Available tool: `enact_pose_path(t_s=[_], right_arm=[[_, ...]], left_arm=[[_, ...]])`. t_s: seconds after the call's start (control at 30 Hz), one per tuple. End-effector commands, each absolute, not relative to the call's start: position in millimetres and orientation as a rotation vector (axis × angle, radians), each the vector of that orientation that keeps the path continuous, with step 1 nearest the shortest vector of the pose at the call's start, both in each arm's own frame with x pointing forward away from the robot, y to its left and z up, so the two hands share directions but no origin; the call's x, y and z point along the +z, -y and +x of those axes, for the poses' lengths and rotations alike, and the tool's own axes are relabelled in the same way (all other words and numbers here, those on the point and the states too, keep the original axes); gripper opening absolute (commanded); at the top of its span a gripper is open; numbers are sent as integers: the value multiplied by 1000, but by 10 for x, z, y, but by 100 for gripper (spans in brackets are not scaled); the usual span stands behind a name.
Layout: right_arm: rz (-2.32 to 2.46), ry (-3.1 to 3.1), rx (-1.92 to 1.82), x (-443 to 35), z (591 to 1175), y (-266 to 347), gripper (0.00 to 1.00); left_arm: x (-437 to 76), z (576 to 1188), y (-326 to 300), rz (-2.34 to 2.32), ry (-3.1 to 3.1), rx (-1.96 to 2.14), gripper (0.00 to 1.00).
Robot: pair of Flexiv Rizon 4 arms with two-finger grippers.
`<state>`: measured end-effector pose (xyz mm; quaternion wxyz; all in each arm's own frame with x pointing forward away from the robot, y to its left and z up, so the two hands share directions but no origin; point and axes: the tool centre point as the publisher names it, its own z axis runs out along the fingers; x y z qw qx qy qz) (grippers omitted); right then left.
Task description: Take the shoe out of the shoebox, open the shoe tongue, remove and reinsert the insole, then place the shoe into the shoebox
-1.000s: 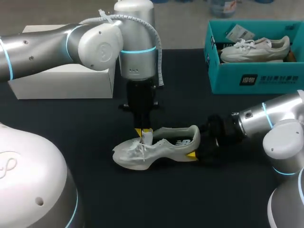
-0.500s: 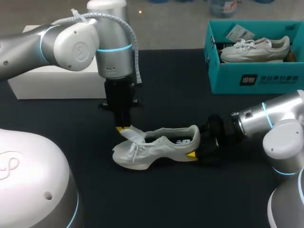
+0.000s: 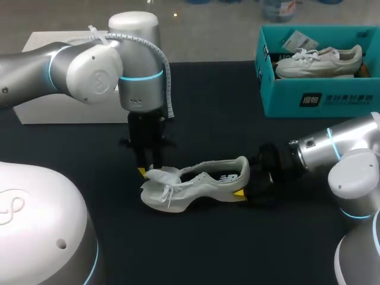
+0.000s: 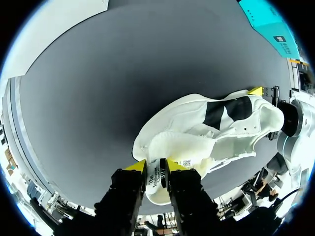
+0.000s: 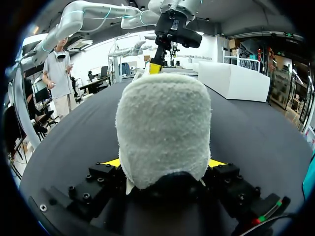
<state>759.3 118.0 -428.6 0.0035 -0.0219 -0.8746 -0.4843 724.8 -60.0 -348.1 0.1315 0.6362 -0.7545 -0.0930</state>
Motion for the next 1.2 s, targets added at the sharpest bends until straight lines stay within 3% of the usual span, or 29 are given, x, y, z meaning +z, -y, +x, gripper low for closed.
enact_pose_path(t_s=[0.03,0.37,0.7,1.03,1.17,1.2], right_arm=[[-71,2744,-1514,-4345,7616,-1192,0],[-71,2744,-1514,-4345,7616,-1192,0],[-71,2744,-1514,-4345,7616,-1192,0],[-71,2744,-1514,-4345,7616,-1192,0],[-71,2744,-1514,-4345,7616,-1192,0],[-71,2744,-1514,-4345,7616,-1192,0]], left_arm=[[-3343,7187,644,1717,2352,-207,100],[-2972,7409,925,804,2845,-8,100],[-2622,7619,1036,-702,2903,15,100],[-2559,7605,1091,-706,3003,-38,100],[-2475,7635,1091,-486,3062,161,100],[-2454,7636,1127,-444,3073,188,48]])
